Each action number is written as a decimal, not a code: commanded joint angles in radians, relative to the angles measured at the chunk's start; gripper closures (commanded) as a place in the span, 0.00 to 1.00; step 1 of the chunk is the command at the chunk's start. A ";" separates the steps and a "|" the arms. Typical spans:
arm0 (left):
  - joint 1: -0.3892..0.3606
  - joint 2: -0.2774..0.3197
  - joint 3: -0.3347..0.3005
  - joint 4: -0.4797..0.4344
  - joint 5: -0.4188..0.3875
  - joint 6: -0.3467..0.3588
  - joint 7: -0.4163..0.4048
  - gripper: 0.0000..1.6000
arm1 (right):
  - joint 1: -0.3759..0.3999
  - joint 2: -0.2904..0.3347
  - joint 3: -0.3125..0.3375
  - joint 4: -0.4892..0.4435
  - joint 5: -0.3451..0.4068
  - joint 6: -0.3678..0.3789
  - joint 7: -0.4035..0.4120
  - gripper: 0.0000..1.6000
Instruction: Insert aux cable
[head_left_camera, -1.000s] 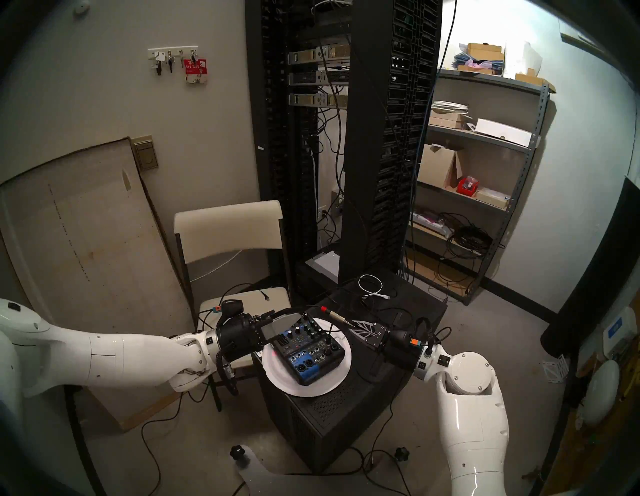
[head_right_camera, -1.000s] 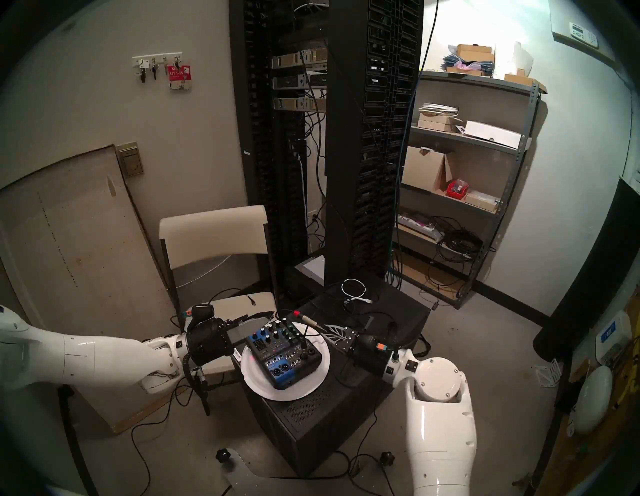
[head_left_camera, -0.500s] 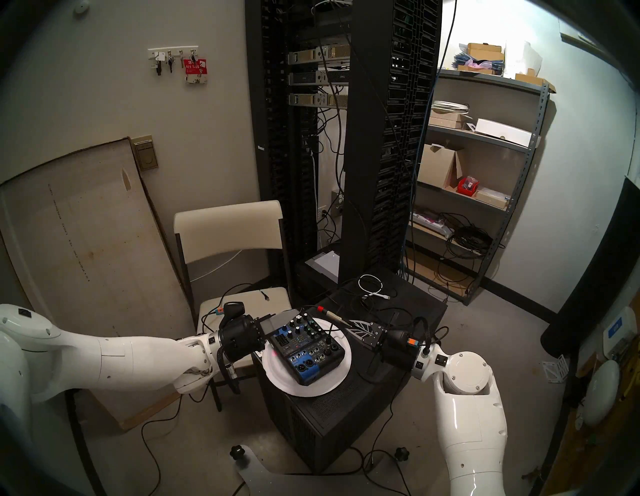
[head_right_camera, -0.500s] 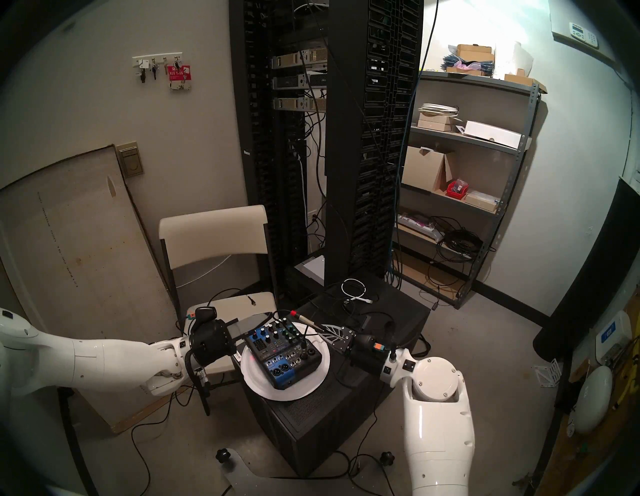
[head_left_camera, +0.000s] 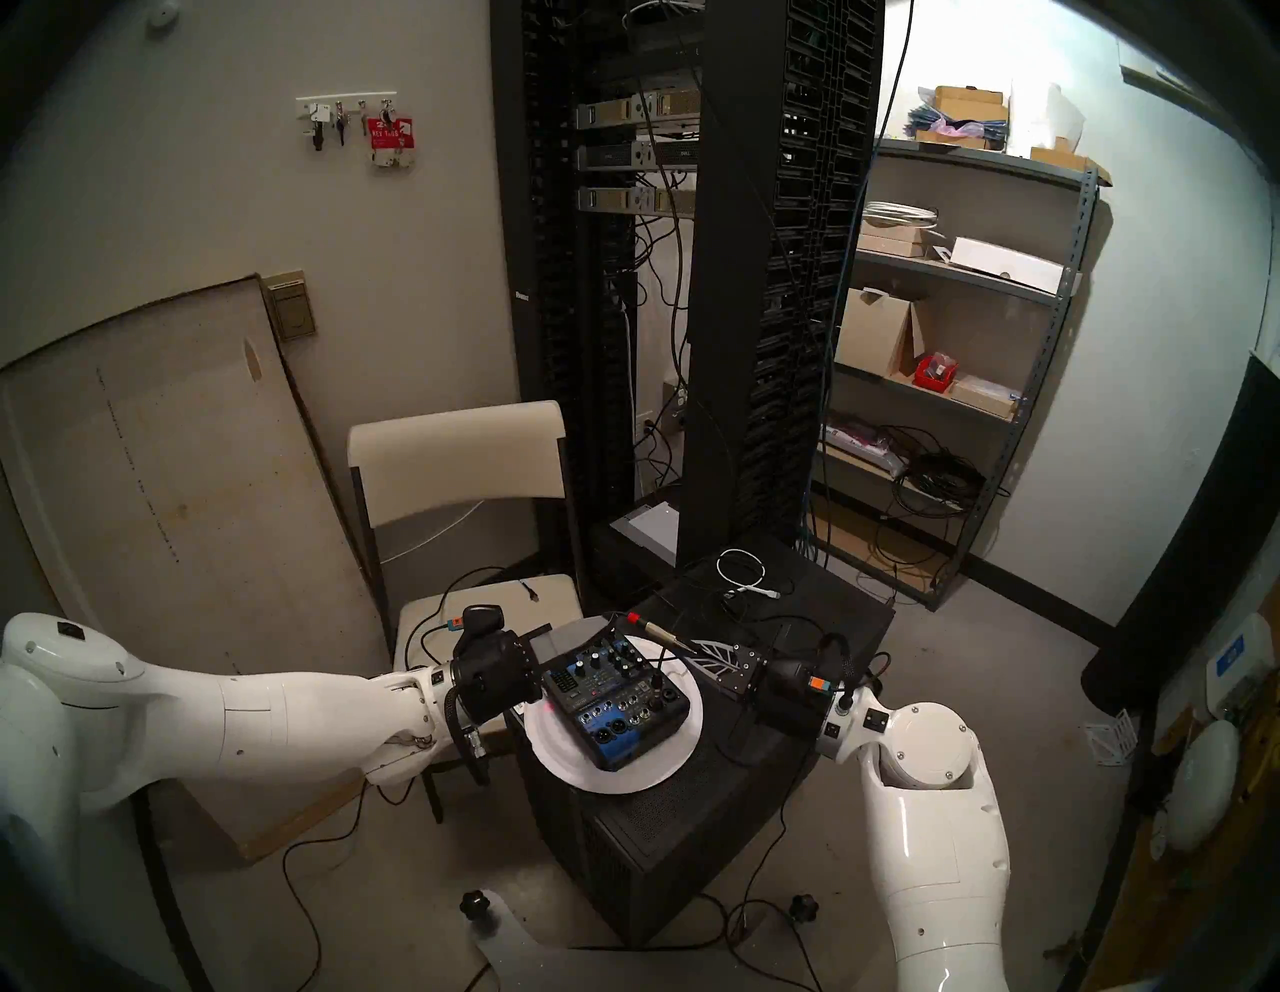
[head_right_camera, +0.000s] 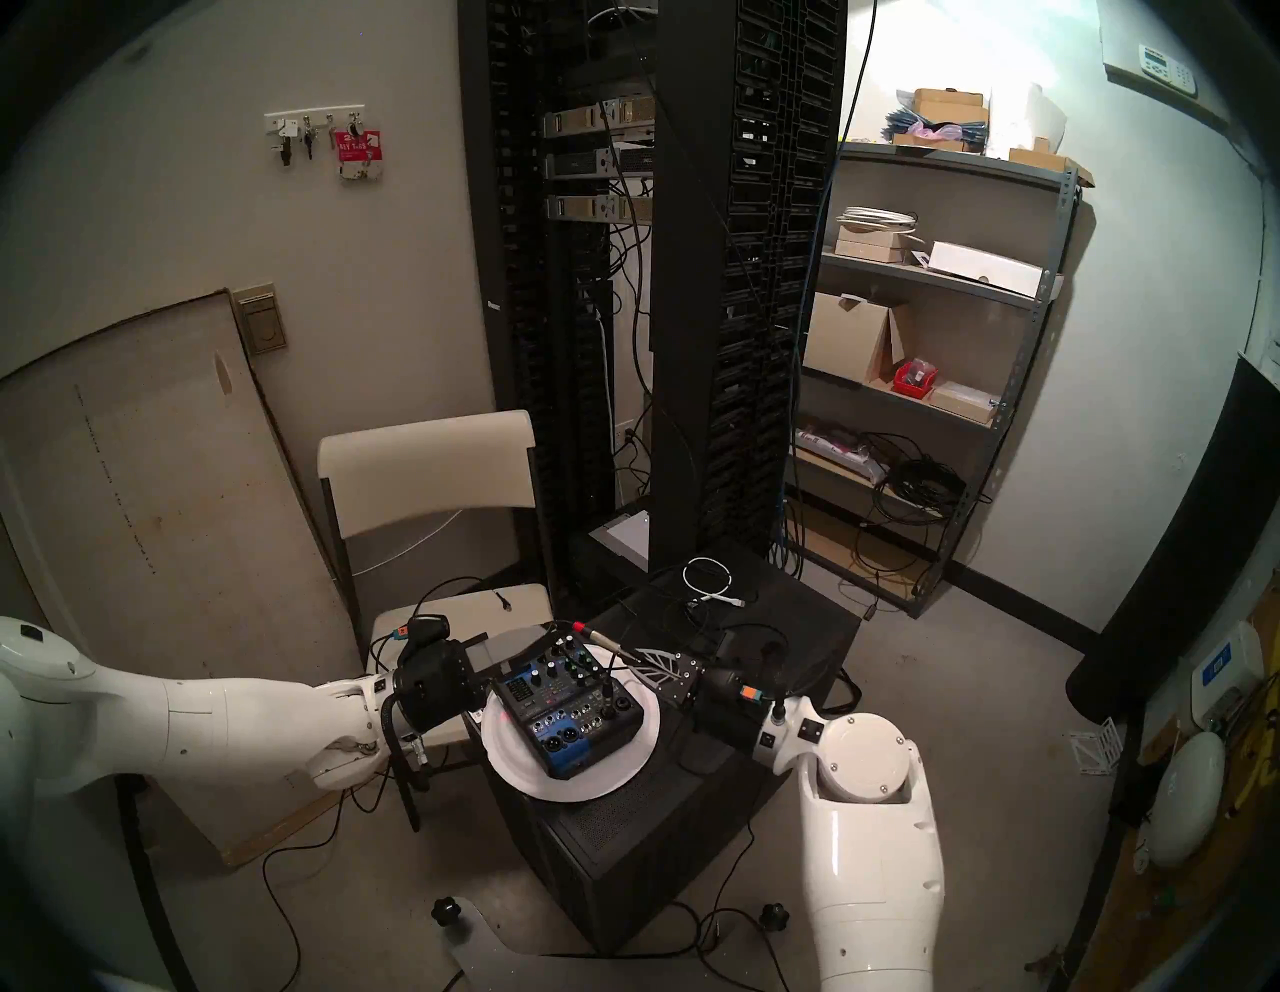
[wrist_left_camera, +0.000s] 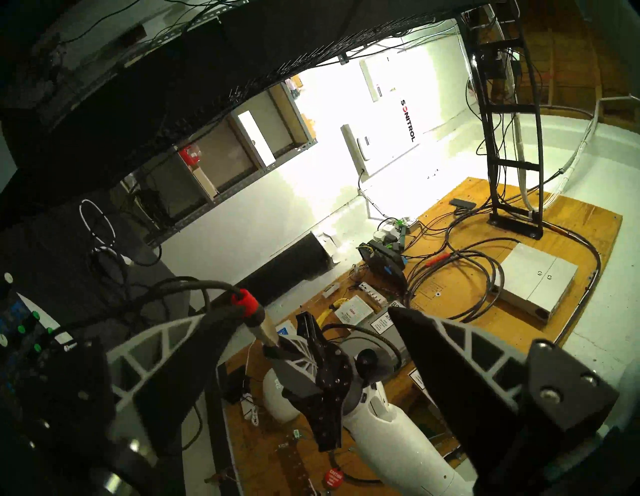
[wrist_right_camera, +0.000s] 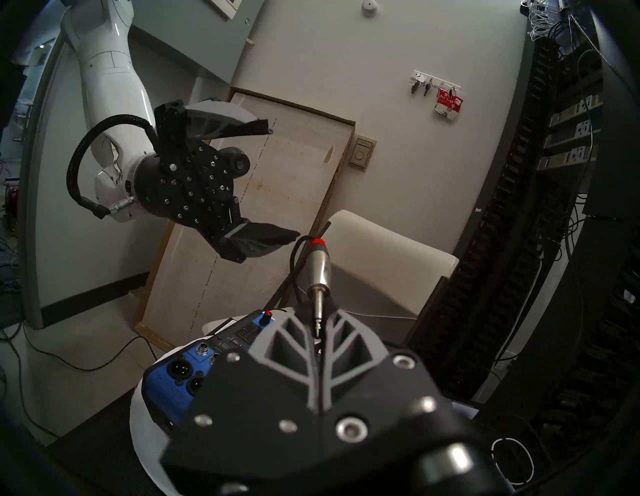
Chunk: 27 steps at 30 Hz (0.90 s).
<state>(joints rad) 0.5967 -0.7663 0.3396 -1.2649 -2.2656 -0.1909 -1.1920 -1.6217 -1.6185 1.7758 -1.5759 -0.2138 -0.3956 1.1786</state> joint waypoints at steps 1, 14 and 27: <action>-0.004 -0.037 -0.009 0.012 -0.009 0.009 0.008 0.00 | 0.013 -0.001 -0.008 -0.012 0.023 -0.001 0.000 1.00; 0.013 -0.068 -0.021 0.047 -0.045 -0.003 0.040 0.00 | 0.005 0.001 -0.033 -0.019 0.031 0.004 0.000 1.00; 0.020 -0.077 -0.034 0.041 -0.073 -0.027 0.066 0.00 | 0.004 0.001 -0.055 -0.012 0.026 0.009 -0.019 1.00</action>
<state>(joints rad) 0.6216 -0.8325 0.3245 -1.2134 -2.3251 -0.2098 -1.1197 -1.6233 -1.6180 1.7351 -1.5751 -0.2003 -0.3925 1.1716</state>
